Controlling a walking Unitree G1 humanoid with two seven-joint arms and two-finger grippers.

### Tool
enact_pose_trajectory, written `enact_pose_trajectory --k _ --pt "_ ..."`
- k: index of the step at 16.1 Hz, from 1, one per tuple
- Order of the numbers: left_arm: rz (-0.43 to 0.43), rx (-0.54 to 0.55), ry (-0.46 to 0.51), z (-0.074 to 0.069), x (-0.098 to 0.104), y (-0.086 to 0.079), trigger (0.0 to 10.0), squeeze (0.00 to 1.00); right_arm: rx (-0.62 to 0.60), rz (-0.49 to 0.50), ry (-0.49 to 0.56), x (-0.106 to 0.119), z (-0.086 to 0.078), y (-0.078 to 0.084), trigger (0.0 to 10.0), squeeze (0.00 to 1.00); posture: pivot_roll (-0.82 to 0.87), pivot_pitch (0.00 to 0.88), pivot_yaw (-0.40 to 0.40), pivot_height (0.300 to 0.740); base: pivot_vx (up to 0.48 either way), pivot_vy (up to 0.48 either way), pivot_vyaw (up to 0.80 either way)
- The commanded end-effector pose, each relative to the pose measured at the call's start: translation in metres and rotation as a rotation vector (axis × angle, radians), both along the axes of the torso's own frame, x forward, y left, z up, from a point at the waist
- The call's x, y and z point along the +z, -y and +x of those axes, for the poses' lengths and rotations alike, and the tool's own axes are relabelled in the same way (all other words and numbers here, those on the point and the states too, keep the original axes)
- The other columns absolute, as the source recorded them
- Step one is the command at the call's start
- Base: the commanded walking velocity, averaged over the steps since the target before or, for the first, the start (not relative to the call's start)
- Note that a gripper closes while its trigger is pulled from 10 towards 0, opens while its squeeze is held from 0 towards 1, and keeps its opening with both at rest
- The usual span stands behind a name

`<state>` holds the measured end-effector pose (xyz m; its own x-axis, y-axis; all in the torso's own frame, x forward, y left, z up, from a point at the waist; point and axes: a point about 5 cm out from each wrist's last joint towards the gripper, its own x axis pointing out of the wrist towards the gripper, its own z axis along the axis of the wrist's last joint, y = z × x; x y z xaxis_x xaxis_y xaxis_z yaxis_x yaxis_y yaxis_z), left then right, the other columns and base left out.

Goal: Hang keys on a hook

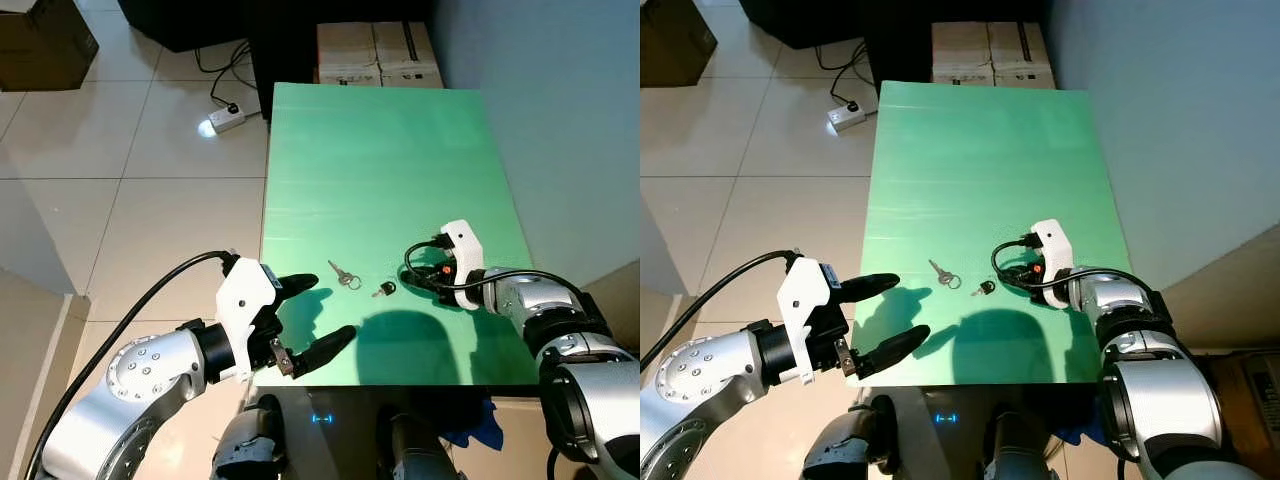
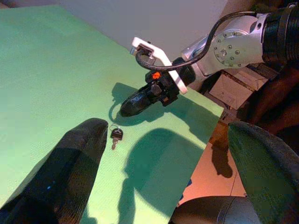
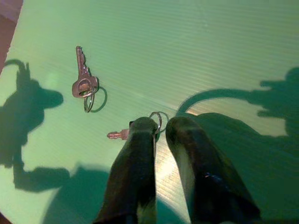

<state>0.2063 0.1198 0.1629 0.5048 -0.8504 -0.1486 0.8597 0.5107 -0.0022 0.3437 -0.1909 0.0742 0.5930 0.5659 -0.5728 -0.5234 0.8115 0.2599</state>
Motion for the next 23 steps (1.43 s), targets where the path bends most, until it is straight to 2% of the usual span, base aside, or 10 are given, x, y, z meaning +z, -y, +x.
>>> enact_pose_trajectory --k 1,8,9,10,22,23 --pt "-0.009 -0.025 -0.003 -0.006 0.002 0.004 10.0 0.0 -0.014 0.004 -0.005 -0.002 -0.001 0.002 10.0 1.0 0.05 0.321 -0.003 0.74 0.0 0.0 0.0" --pt "-0.007 -0.023 -0.007 -0.006 0.002 0.004 10.0 0.0 -0.002 -0.001 -0.02 -0.006 -0.003 -0.003 10.0 1.0 0.05 0.326 -0.002 0.74 0.0 0.0 0.0" --pt "-0.007 -0.023 -0.008 -0.006 0.002 0.004 10.0 0.0 -0.01 -0.006 -0.019 -0.007 -0.003 -0.004 10.0 0.31 0.05 0.328 -0.002 0.74 0.0 0.0 0.0" --pt "-0.006 -0.022 -0.009 -0.007 0.002 0.004 10.0 0.0 -0.013 -0.007 -0.023 -0.009 -0.004 -0.005 10.0 0.0 0.05 0.328 -0.002 0.74 0.0 0.0 0.0" --pt "-0.003 -0.018 -0.012 -0.009 0.003 0.004 10.0 0.0 -0.005 0.016 -0.02 -0.012 -0.004 -0.017 10.0 0.0 0.07 0.334 -0.01 0.74 0.0 0.0 0.0" --pt "-0.003 -0.018 -0.012 -0.009 0.003 0.003 10.0 0.0 -0.007 0.017 -0.023 -0.013 -0.004 -0.018 5.1 0.0 0.07 0.331 -0.01 0.74 0.0 0.0 0.0"
